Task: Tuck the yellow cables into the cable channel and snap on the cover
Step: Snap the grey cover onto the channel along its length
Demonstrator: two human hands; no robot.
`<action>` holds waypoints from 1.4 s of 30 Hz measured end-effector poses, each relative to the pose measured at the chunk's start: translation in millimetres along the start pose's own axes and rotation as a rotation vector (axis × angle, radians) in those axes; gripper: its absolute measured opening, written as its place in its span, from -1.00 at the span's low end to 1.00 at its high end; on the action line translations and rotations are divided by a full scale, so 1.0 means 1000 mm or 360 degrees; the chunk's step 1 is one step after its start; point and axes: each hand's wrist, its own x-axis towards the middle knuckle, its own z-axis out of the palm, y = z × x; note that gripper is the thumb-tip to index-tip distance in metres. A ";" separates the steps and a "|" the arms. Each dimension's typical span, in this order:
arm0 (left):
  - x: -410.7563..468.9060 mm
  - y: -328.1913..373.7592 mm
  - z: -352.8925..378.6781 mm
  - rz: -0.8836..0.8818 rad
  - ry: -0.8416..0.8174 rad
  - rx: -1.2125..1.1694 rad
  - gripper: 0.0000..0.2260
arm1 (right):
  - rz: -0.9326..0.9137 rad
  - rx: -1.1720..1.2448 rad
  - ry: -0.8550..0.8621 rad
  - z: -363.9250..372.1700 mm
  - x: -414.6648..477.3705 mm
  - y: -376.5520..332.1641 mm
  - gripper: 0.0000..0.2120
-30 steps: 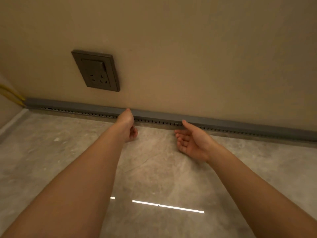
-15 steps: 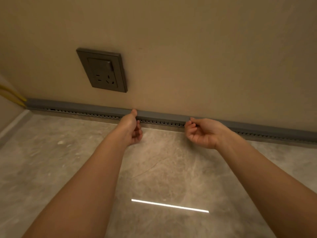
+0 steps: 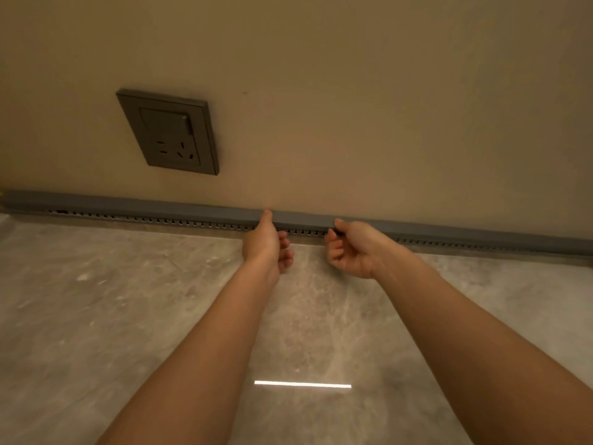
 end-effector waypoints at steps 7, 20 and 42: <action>-0.019 -0.016 0.059 -0.0133 -0.0185 0.0184 -0.49 | -0.0064 -0.0281 -0.0030 -0.010 -0.001 0.003 -0.58; -0.019 -0.010 0.074 -0.0044 0.0012 0.0138 -0.74 | -0.0169 -0.0117 -0.0099 -0.061 -0.004 0.003 -0.66; -0.028 -0.023 0.084 0.0108 0.0119 -0.0059 -0.68 | 0.0120 0.0391 -0.0103 -0.118 -0.010 -0.059 -0.80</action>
